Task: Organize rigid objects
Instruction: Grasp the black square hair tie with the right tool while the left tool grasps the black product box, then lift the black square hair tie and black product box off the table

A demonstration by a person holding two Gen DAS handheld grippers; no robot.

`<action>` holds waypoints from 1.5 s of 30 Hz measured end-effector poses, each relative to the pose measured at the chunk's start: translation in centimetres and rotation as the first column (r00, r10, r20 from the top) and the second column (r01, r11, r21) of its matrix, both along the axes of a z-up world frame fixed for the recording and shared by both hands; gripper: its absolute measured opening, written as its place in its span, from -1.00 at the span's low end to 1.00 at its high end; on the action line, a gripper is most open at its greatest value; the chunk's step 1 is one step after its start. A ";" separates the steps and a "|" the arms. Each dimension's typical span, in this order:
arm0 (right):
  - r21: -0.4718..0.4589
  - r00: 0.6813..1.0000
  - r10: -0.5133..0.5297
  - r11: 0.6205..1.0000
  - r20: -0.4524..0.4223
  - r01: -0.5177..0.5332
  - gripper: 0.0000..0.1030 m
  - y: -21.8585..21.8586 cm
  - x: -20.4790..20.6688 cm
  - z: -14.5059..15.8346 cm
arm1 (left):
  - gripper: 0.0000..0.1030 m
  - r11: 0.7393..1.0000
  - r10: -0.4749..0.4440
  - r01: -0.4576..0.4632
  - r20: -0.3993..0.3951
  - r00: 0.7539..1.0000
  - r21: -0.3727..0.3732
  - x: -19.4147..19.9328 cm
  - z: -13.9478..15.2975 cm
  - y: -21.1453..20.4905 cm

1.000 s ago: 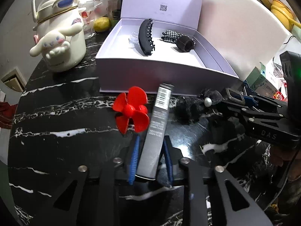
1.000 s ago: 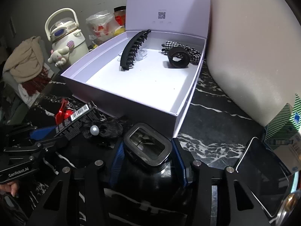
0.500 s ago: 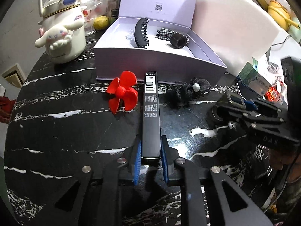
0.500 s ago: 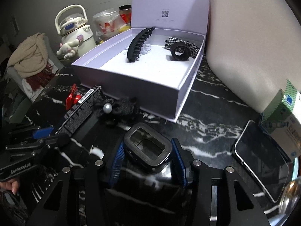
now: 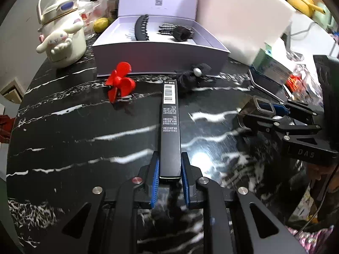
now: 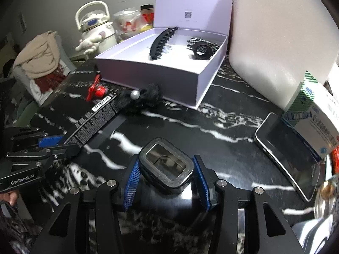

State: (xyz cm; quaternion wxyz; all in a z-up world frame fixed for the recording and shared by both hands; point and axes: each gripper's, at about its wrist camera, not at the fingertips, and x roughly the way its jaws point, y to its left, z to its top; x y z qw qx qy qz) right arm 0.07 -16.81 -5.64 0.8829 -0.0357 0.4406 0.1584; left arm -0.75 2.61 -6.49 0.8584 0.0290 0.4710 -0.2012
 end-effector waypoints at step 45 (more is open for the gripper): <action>0.017 1.000 -0.005 1.000 -0.011 0.005 -0.09 -0.4 -0.4 -0.7 | -0.64 0.999 0.026 -0.028 0.053 0.998 0.036 3.3 -0.1 -2.3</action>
